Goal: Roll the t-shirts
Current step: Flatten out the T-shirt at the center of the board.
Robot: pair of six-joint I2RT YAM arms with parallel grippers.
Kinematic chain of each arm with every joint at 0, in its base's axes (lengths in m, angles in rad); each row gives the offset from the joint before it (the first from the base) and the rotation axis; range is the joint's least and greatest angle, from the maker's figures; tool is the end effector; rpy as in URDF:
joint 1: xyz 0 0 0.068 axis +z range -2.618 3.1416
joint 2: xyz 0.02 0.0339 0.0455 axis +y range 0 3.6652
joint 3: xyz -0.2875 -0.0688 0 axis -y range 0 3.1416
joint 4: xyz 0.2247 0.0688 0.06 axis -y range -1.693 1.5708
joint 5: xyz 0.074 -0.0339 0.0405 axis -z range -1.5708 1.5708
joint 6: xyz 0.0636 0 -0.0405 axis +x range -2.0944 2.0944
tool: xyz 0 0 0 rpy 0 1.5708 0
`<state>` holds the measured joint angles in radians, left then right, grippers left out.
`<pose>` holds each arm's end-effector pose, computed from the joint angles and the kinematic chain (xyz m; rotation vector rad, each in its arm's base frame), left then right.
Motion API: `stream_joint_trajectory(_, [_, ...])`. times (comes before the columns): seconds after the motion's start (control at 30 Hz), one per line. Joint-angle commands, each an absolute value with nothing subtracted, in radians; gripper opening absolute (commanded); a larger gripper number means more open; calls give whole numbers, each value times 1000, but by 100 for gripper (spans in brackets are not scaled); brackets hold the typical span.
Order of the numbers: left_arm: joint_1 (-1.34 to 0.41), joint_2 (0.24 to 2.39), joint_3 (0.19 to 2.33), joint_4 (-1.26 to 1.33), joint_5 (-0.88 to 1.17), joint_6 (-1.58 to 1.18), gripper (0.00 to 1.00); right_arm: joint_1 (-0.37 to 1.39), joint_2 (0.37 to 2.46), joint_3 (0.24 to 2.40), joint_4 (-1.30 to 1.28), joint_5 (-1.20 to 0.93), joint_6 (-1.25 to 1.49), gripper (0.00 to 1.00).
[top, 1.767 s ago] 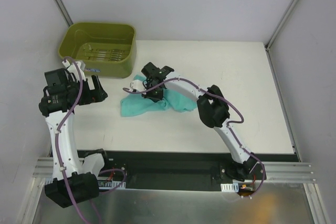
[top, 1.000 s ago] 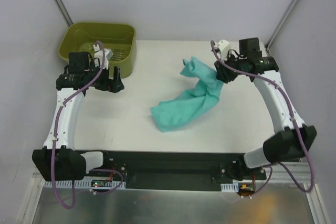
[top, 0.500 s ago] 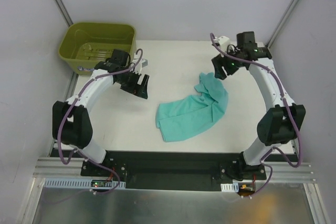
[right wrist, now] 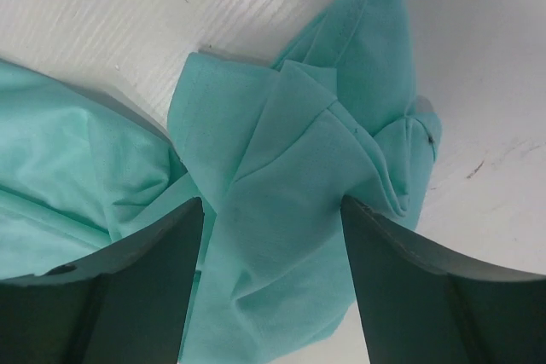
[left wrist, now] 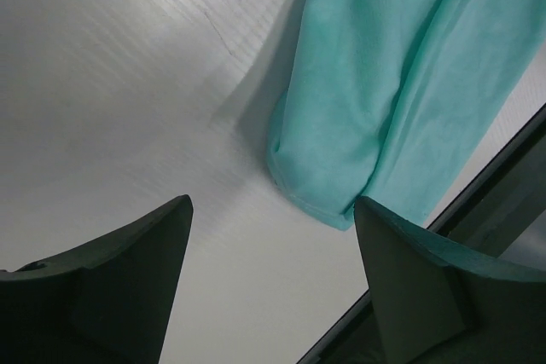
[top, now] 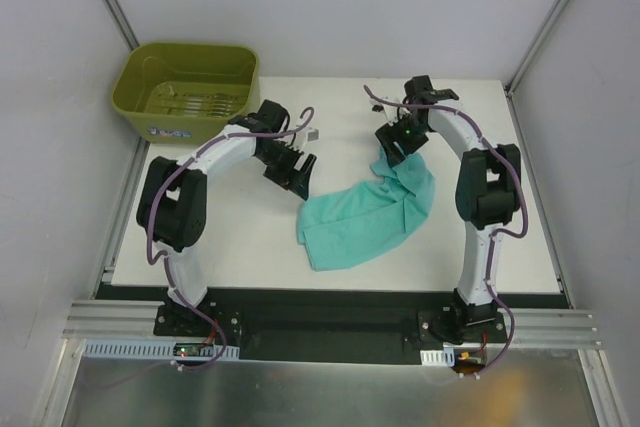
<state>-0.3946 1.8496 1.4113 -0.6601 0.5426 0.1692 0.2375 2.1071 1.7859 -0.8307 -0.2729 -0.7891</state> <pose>0.3442 -0.1789 0.2345 0.8993 2.4732 -0.7968 0.4373 0.1235 0.2231 -1.3738 2.2790 0.1974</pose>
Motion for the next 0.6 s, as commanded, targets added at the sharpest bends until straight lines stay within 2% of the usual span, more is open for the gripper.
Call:
stream_joint_trajectory(0.0, [-431, 1902, 1456, -672, 575, 198, 75, 239, 2079, 1818, -876, -206, -778, 69])
stream_joint_trajectory(0.1, [-446, 1945, 1457, -680, 586, 218, 68, 241, 2080, 1795, -876, -196, -778, 67])
stream_joint_trajectory(0.17, [-451, 1977, 1462, -681, 589, 224, 58, 241, 2088, 1792, -876, -173, -778, 61])
stream_joint_trajectory(0.23, [-453, 1996, 1479, -681, 594, 232, 54, 238, 2092, 1778, -870, -152, -784, 56])
stream_joint_trajectory(0.27, [-454, 2014, 1497, -681, 595, 242, 48, 236, 2097, 1773, -858, -126, -788, 55])
stream_joint_trajectory(0.3, [-454, 2023, 1508, -681, 597, 248, 45, 235, 2105, 1773, -861, -117, -788, 48])
stream_joint_trajectory(0.37, [-454, 2055, 1532, -692, 606, 265, 37, 226, 2114, 1770, -870, -120, -792, 41])
stream_joint_trajectory(0.4, [-454, 2063, 1554, -696, 607, 270, 28, 224, 2115, 1770, -873, -123, -793, 33])
stream_joint_trajectory(0.47, [-454, 2075, 1584, -716, 618, 284, 12, 216, 2114, 1798, -906, -144, -798, 23])
stream_joint_trajectory(0.5, [-454, 2071, 1589, -725, 620, 290, 0, 212, 2108, 1816, -919, -153, -793, 16])
stream_joint_trajectory(0.57, [-453, 2033, 1611, -745, 611, 308, 0, 196, 2062, 1860, -925, -181, -781, 14])
